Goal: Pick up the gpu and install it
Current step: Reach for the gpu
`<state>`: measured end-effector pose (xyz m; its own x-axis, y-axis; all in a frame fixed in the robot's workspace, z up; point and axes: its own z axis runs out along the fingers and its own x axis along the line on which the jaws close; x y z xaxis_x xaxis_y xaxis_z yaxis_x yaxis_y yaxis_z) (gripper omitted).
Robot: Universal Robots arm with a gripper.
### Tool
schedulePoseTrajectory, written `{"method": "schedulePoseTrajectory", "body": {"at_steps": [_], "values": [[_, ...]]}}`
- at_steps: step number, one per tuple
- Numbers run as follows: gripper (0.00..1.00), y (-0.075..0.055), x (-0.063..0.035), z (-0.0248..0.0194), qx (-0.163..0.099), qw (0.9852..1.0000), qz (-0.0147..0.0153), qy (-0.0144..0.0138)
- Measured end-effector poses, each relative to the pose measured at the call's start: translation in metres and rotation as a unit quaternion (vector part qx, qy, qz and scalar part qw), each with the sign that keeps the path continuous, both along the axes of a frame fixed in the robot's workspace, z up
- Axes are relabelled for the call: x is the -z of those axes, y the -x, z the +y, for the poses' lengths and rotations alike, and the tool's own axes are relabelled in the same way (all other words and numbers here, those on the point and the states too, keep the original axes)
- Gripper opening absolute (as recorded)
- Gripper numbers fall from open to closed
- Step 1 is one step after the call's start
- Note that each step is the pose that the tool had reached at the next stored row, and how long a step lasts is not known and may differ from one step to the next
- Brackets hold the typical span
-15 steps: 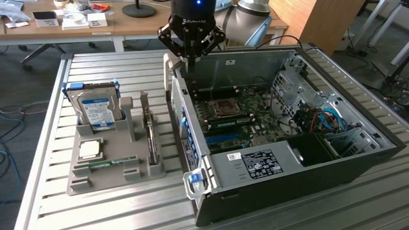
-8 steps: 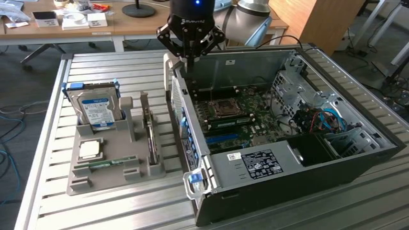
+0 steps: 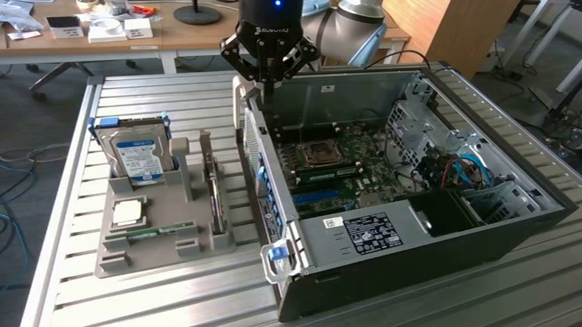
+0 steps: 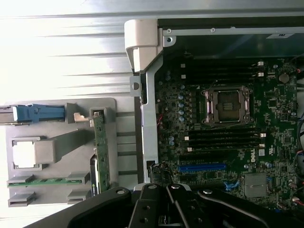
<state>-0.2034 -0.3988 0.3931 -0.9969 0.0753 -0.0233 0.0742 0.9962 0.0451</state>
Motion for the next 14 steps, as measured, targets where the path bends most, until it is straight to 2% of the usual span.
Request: {"method": "schedulePoseTrajectory", "body": {"at_steps": [14], "values": [[0.11,0.0054,0.0,0.0,0.0,1.0,0.0,0.0]]}}
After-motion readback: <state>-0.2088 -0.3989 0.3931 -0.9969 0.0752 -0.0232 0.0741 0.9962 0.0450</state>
